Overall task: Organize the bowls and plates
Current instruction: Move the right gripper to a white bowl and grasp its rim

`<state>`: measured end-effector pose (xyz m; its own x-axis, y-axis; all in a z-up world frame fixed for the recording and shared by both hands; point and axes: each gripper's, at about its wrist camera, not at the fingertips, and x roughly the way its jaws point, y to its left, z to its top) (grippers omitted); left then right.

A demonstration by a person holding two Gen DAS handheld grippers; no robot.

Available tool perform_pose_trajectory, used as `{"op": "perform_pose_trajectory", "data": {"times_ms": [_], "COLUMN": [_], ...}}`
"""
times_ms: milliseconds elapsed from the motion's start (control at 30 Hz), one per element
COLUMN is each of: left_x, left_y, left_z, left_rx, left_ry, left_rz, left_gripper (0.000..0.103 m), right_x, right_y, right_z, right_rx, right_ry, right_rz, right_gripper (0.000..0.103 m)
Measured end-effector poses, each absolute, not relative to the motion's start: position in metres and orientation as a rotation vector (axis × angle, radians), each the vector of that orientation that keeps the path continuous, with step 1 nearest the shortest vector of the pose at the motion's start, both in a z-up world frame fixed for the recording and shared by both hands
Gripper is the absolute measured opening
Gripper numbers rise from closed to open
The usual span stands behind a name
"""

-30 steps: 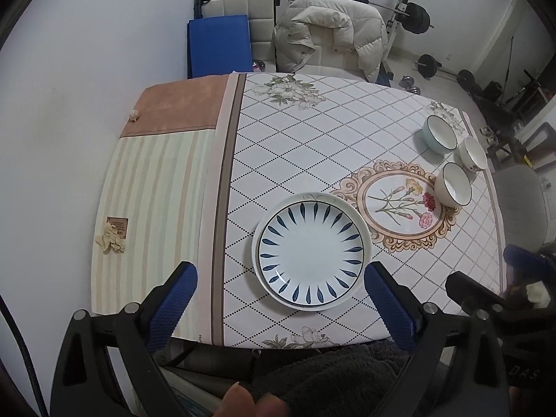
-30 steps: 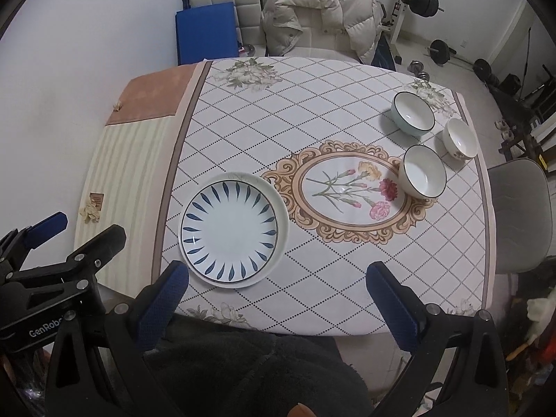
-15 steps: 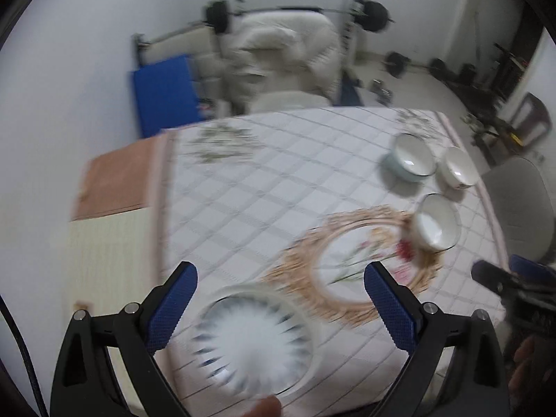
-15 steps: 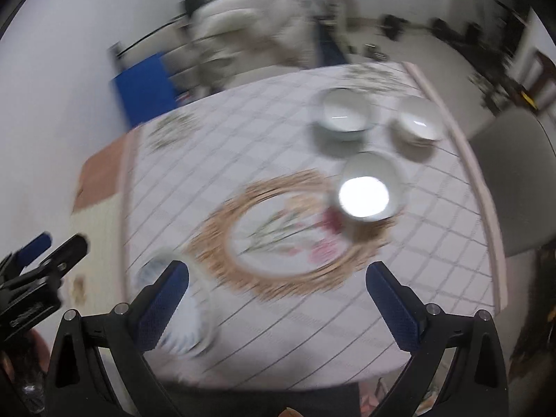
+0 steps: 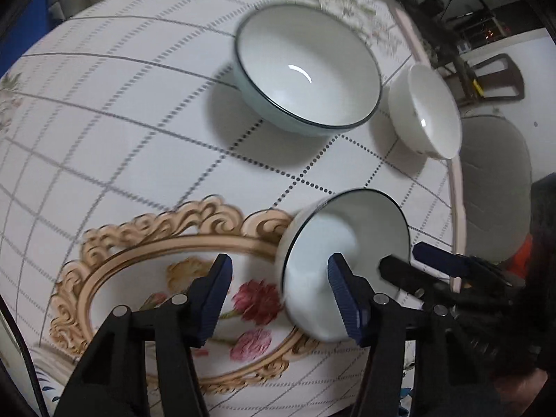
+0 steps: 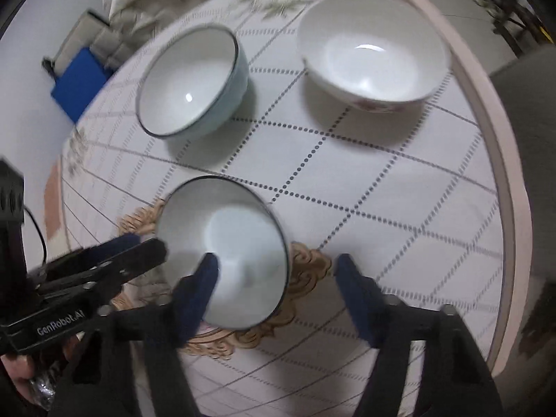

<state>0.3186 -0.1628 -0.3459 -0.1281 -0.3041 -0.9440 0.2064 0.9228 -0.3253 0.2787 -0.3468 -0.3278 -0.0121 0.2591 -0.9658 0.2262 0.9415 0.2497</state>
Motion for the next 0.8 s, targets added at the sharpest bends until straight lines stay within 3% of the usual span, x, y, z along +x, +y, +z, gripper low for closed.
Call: {"op": "perform_pose_trajectory", "data": {"times_ms": [233,333,800], "left_x": [0.323,0.318,0.238], "left_y": [-0.175,-0.179,-0.164], "left_z": [-0.376,-0.378,-0.338], "left_rx": [-0.045,-0.036,-0.021], "left_ry": [1.705,1.705,1.676], "left_rz": [-0.406,-0.406,-0.379], "left_gripper": [0.018,0.013,0.013], "right_x": [0.294,0.294,0.236], "right_y": [-0.340,-0.337,-0.315], "right_z": [-0.359,-0.361,-0.340], "right_rx": [0.365,0.354,0.366], "right_ry": [1.675,1.681,1.752], "right_rz": [0.105,0.107,0.180], "right_gripper": [0.022,0.019,0.016]}}
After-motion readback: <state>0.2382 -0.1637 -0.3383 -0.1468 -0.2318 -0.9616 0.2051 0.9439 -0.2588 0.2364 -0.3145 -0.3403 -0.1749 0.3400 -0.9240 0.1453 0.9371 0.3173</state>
